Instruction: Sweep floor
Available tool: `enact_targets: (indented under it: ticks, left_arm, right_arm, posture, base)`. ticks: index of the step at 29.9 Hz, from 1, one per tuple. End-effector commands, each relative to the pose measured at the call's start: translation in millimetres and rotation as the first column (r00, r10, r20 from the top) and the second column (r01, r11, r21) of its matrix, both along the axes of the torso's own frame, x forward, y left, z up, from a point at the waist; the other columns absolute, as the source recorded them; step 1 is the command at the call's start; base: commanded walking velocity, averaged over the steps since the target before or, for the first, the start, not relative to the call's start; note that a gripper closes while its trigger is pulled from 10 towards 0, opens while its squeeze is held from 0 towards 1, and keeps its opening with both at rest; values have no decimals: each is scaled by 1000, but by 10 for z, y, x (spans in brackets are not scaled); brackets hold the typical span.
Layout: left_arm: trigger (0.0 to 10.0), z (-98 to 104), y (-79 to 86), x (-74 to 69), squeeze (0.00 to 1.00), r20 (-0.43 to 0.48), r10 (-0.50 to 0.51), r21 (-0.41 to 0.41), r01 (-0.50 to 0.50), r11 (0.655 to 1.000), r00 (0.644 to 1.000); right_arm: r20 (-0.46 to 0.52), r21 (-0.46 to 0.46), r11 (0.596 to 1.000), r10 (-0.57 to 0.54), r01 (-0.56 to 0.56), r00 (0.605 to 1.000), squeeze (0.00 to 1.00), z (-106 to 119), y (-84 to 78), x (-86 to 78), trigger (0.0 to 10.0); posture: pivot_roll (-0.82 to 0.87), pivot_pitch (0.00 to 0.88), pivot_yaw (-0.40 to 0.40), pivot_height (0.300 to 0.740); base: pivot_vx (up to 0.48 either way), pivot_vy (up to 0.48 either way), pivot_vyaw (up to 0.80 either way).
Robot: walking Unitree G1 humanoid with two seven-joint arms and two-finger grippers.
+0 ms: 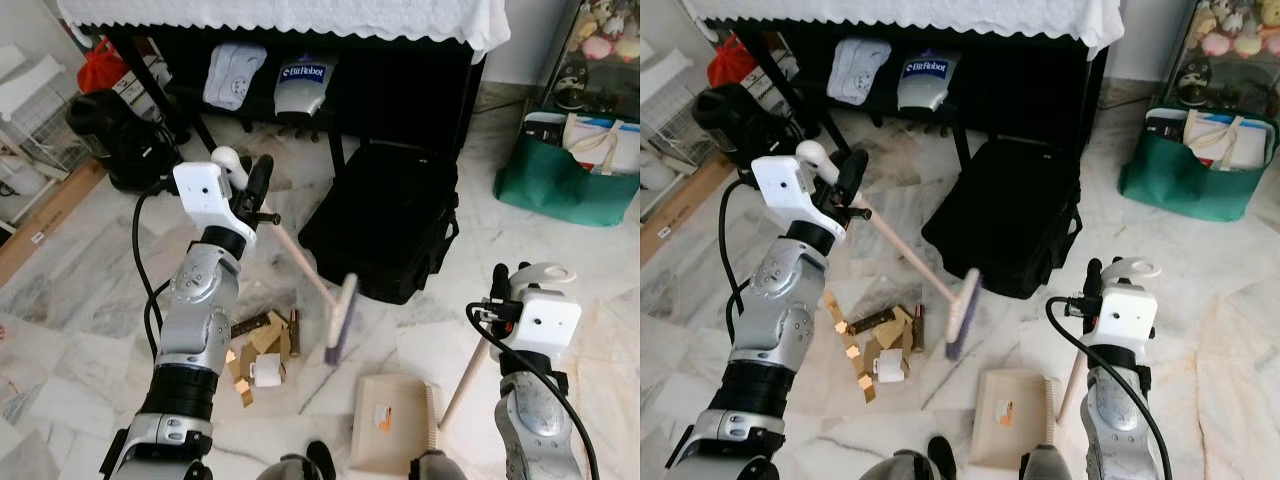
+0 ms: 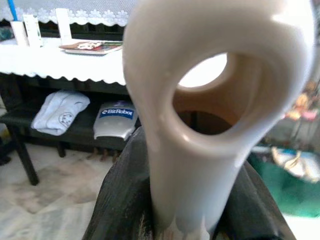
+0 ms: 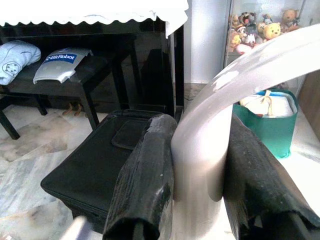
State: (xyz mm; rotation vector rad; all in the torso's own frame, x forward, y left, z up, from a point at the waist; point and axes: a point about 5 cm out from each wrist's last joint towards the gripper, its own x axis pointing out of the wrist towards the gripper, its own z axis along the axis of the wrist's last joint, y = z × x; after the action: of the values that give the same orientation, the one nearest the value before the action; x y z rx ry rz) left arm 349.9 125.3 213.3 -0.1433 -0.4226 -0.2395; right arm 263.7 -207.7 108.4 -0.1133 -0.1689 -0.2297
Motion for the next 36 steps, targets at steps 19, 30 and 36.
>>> enact_targets:
  ticks: [19,30,36]
  left_arm:
    - [10000,-304,-197,157,0,-23,13,97,-11,995,1000]
    - [10000,-404,-376,152,0,-53,-84,101,89,991,995]
    - [10000,-459,-433,136,0,-76,-143,109,151,982,987]
  right_arm:
    - [-24,-4,1000,-3,3,1000,0,-48,-30,-137,10000]
    - [-35,-13,1000,1,-1,999,0,-47,-42,-165,10000]
    - [-32,-12,1000,8,-8,999,0,-30,-28,-137,10000]
  posture:
    - [-182,251,218,740]
    - [-186,255,205,740]
    - [-184,253,204,740]
  base:
    - [0,0,0]
    - [0,0,0]
    - [0,0,0]
